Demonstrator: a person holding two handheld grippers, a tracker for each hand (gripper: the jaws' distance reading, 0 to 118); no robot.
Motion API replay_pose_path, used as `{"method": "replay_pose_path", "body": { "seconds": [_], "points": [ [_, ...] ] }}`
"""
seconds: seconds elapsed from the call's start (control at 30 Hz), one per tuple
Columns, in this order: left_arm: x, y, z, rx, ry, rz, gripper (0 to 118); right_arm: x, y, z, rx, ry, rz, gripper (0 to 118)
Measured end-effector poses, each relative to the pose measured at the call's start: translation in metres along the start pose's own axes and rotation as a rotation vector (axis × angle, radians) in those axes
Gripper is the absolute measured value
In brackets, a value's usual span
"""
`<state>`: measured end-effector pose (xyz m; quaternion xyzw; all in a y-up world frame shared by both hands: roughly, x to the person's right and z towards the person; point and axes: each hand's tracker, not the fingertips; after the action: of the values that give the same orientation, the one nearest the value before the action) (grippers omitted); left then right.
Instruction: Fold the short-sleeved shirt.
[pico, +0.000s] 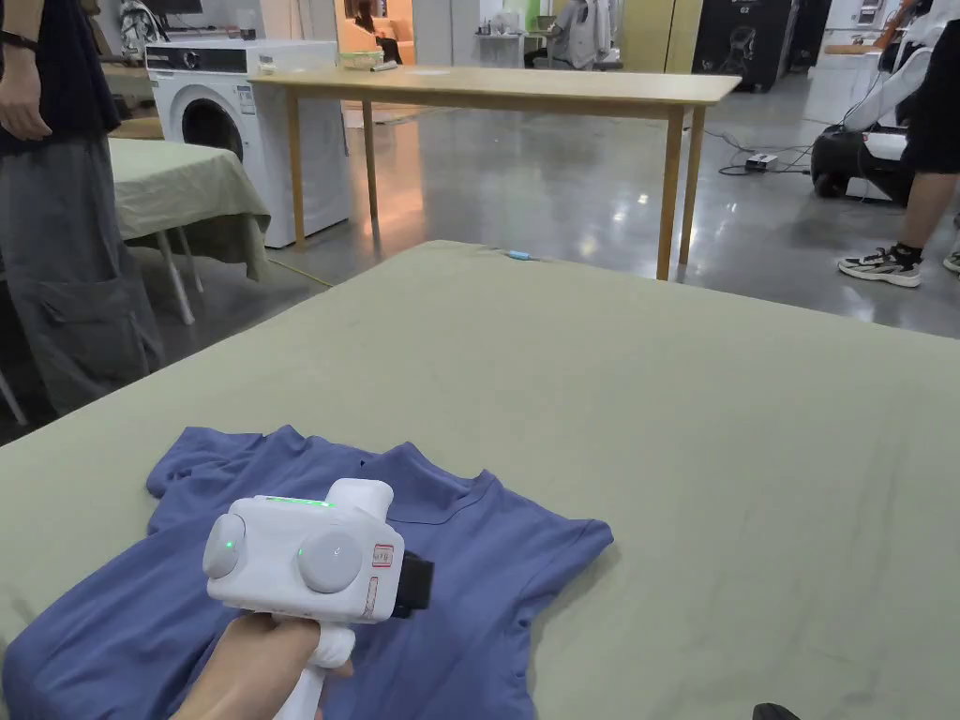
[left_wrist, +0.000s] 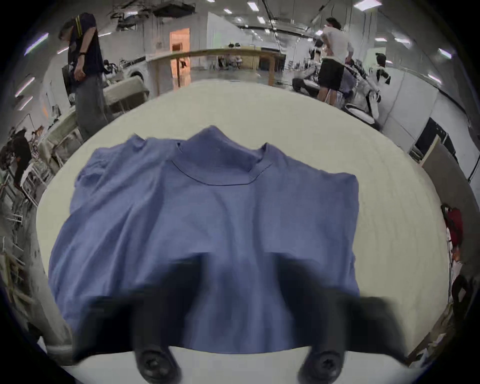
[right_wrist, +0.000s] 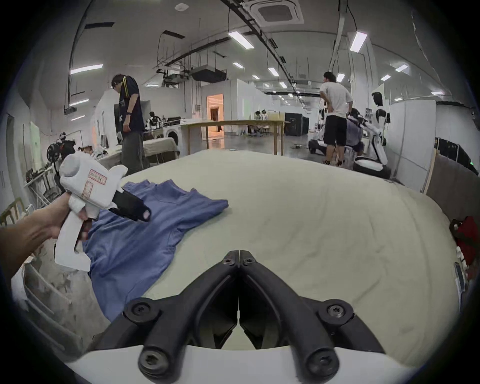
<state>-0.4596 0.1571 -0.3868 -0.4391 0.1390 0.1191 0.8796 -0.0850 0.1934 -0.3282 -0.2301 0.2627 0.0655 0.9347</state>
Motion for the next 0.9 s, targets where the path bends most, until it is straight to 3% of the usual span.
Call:
{"method": "replay_pose_path", "body": {
  "seconds": [0.03,0.07,0.27,0.37,0.4,0.43,0.47,0.5,0.63,0.77,0.9],
  "points": [
    [0.000,-0.001,-0.006,-0.024,-0.008,-0.013,111,0.001,-0.001,0.000,-0.004,0.000,-0.003,0],
    [0.000,-0.004,-0.004,-0.054,-0.014,0.014,116,0.001,-0.001,0.001,-0.008,-0.001,-0.003,0],
    [0.009,-0.014,-0.018,-0.080,0.055,-0.065,113,0.005,-0.007,0.011,-0.021,-0.007,-0.011,0],
    [0.012,-0.020,-0.035,-0.095,0.087,-0.098,105,0.010,-0.011,0.024,-0.022,-0.016,-0.014,0],
    [0.012,-0.020,-0.032,-0.076,0.092,-0.100,96,0.014,-0.012,0.028,-0.021,-0.019,-0.015,0],
    [0.014,-0.018,-0.025,-0.078,0.087,-0.095,75,0.017,-0.013,0.033,-0.022,-0.026,-0.015,0],
    [0.021,-0.018,-0.013,-0.054,0.075,-0.094,25,0.022,-0.015,0.039,-0.022,-0.038,-0.017,0],
    [0.024,-0.016,-0.006,-0.018,0.093,-0.112,0,0.026,-0.017,0.044,-0.020,-0.045,-0.022,0],
    [0.034,-0.006,0.005,-0.013,0.129,-0.129,0,0.051,-0.023,0.070,-0.009,-0.087,-0.065,0],
    [0.057,0.015,0.047,0.127,0.106,-0.080,0,0.079,-0.034,0.102,0.005,-0.173,-0.099,0],
    [0.111,0.038,0.065,0.167,0.090,-0.212,0,0.109,-0.046,0.127,0.001,-0.233,-0.160,0]
  ]
}}
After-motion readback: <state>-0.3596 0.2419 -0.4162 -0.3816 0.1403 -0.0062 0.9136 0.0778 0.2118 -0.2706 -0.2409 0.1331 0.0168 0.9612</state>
